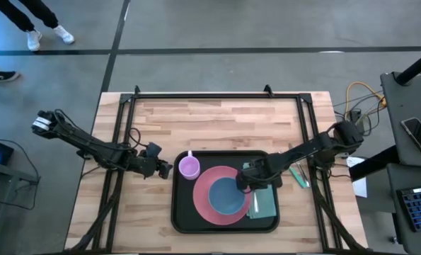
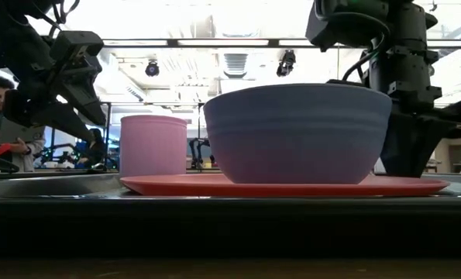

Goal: Set up tray
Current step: Put the silver fork to the right of the pink plate on the napkin, then put the silver table knife to the right of the silver fork on the green napkin

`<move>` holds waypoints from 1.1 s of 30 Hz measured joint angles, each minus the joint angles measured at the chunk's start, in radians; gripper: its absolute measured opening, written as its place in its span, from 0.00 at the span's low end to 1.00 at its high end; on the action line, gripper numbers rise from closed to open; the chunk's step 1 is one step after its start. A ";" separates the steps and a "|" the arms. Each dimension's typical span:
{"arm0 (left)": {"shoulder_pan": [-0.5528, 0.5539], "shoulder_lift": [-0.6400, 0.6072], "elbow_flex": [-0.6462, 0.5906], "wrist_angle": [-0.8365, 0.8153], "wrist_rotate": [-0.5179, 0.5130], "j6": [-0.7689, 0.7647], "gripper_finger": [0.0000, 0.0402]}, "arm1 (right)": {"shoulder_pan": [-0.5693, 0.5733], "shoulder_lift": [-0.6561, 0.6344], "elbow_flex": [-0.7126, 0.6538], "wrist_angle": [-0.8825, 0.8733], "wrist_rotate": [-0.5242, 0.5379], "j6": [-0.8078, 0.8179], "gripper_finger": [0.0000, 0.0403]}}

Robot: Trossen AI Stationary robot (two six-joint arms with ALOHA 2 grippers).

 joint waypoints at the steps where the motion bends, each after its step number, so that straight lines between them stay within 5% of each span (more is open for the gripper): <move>1: 0.000 0.000 0.000 0.000 0.000 0.000 0.41 | 0.000 -0.003 0.000 -0.011 0.000 0.000 0.06; 12: 0.000 0.000 0.000 -0.007 0.000 0.000 0.41 | 0.005 -0.088 0.029 -0.021 0.063 -0.049 0.33; 16: 0.000 0.000 0.000 -0.007 0.000 -0.001 0.41 | 0.003 -0.167 0.048 -0.147 0.108 -0.061 0.39; 25: 0.001 0.000 0.000 -0.007 -0.005 -0.001 0.41 | -0.064 -0.212 0.045 -0.539 0.070 -0.184 0.37; 33: 0.001 0.000 0.000 -0.006 -0.006 -0.005 0.41 | -0.226 -0.177 -0.043 -0.579 0.074 -0.369 0.29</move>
